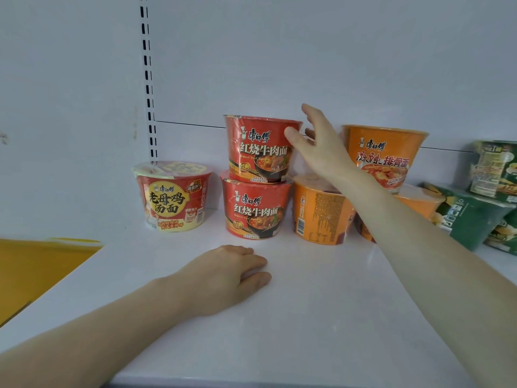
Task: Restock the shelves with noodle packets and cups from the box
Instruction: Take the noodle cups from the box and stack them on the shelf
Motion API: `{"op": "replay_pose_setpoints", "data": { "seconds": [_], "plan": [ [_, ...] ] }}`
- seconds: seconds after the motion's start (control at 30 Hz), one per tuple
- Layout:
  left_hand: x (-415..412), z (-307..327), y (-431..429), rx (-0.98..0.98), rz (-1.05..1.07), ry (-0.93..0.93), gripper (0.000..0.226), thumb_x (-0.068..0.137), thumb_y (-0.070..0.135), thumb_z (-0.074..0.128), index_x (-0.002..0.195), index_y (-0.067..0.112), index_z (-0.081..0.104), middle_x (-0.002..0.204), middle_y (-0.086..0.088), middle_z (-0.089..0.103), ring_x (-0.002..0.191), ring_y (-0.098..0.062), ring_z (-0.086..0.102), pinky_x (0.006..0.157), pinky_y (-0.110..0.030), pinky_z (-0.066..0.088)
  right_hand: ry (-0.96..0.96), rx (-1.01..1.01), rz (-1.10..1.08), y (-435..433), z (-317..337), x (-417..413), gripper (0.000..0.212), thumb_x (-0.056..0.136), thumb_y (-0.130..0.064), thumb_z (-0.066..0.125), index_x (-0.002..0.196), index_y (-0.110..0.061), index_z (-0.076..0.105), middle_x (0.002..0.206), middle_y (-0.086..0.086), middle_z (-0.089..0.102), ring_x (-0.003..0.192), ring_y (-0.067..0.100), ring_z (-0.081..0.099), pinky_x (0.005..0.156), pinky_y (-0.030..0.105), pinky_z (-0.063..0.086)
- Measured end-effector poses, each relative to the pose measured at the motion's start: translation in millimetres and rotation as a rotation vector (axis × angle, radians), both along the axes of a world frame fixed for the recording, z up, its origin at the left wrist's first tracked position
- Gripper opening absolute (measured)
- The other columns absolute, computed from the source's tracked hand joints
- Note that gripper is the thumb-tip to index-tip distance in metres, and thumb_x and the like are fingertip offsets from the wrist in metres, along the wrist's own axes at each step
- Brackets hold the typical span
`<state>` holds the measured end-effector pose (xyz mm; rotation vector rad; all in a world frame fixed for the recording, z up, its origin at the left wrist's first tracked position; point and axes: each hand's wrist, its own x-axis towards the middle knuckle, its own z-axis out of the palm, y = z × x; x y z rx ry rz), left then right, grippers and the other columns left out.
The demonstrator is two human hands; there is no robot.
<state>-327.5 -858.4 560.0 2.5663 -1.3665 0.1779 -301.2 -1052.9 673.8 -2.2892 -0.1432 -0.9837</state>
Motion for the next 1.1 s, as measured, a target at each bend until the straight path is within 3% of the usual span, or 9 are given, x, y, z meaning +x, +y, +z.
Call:
{"op": "replay_pose_setpoints", "data": {
  "seconds": [0.13, 0.2, 0.33, 0.43, 0.5, 0.63, 0.73, 0.9, 1.1],
  "plan": [
    [-0.5, 1.0, -0.2, 0.004, 0.0, -0.006, 0.046, 0.096, 0.046, 0.032, 0.137, 0.027, 0.042, 0.139, 0.003, 0.046, 0.129, -0.008, 0.036, 0.1, -0.014, 0.023, -0.056, -0.094, -0.097, -11.7, -12.3, -10.6, 0.048, 0.097, -0.034, 0.04, 0.137, -0.009, 0.038, 0.138, 0.007, 0.049, 0.122, 0.014, 0.049, 0.09, 0.017, 0.035],
    [-0.8, 1.6, -0.2, 0.005, 0.003, -0.001, 0.046, 0.096, 0.046, 0.032, 0.137, 0.027, 0.042, 0.139, 0.003, 0.046, 0.129, -0.008, 0.036, 0.101, -0.015, 0.024, 0.0, -0.172, -0.099, -16.4, -21.1, -14.0, 0.049, 0.096, -0.039, 0.042, 0.133, -0.007, 0.044, 0.13, 0.008, 0.056, 0.112, 0.013, 0.054, 0.085, 0.018, 0.037],
    [-0.6, 1.2, 0.2, 0.009, 0.006, -0.007, 0.049, 0.096, 0.05, 0.03, 0.136, 0.026, 0.043, 0.138, 0.002, 0.046, 0.128, -0.01, 0.039, 0.102, -0.019, 0.027, 0.232, -0.345, -0.085, -19.5, -33.5, -14.3, 0.057, 0.086, -0.052, 0.051, 0.126, -0.012, 0.052, 0.128, 0.004, 0.058, 0.113, 0.017, 0.055, 0.082, 0.024, 0.04],
    [-0.1, 0.3, 1.3, 0.025, 0.009, -0.012, 0.078, 0.077, 0.07, 0.012, 0.129, 0.025, 0.049, 0.13, 0.0, 0.053, 0.122, -0.011, 0.043, 0.098, -0.02, 0.031, 0.264, -0.491, -0.107, -18.5, -38.4, -10.1, 0.052, 0.083, -0.054, 0.055, 0.117, -0.015, 0.06, 0.119, 0.001, 0.064, 0.106, 0.016, 0.058, 0.079, 0.026, 0.043],
    [-0.3, 0.1, 1.7, 0.031, 0.008, -0.021, 0.078, 0.077, 0.069, 0.012, 0.128, 0.024, 0.05, 0.129, -0.001, 0.053, 0.121, -0.011, 0.043, 0.098, -0.02, 0.031, 0.243, -0.518, -0.117, -18.1, -39.4, -8.5, 0.048, 0.083, -0.054, 0.055, 0.111, -0.016, 0.063, 0.112, 0.0, 0.066, 0.101, 0.017, 0.059, 0.081, 0.029, 0.046],
    [-1.1, 1.4, 1.5, -0.009, -0.007, -0.004, 0.046, 0.097, 0.046, 0.032, 0.135, 0.024, 0.045, 0.136, -0.001, 0.049, 0.128, -0.01, 0.037, 0.1, -0.018, 0.025, 0.216, -0.598, -0.131, -17.1, -39.2, -8.4, 0.044, 0.086, -0.052, 0.051, 0.108, -0.016, 0.065, 0.114, 0.001, 0.064, 0.111, 0.02, 0.054, 0.086, 0.029, 0.039],
    [-0.3, 1.4, 1.4, -0.005, -0.01, -0.004, 0.046, 0.096, 0.045, 0.033, 0.136, 0.024, 0.044, 0.137, 0.001, 0.048, 0.128, -0.011, 0.038, 0.101, -0.019, 0.027, 0.224, -0.646, -0.145, -15.4, -38.4, -6.7, 0.045, 0.087, -0.051, 0.048, 0.109, -0.016, 0.066, 0.119, 0.002, 0.063, 0.113, 0.02, 0.053, 0.095, 0.031, 0.036],
    [2.0, 0.4, 0.0, -0.016, -0.017, -0.006, 0.045, 0.097, 0.044, 0.033, 0.135, 0.023, 0.045, 0.138, 0.001, 0.048, 0.132, -0.008, 0.034, 0.101, -0.017, 0.024, 0.238, -0.58, -0.108, -15.8, -38.4, -3.1, 0.04, 0.088, -0.047, 0.05, 0.102, -0.015, 0.068, 0.108, 0.001, 0.066, 0.103, 0.018, 0.058, 0.107, 0.042, 0.033],
    [1.0, 0.9, 0.0, -0.004, -0.003, -0.006, 0.046, 0.097, 0.045, 0.032, 0.135, 0.023, 0.045, 0.137, 0.001, 0.048, 0.129, -0.009, 0.036, 0.101, -0.018, 0.025, 0.239, -0.556, -0.122, -15.6, -39.8, 0.8, 0.038, 0.088, -0.048, 0.05, 0.099, -0.015, 0.067, 0.096, -0.005, 0.063, 0.096, 0.016, 0.058, 0.109, 0.047, 0.028]
  ]
}}
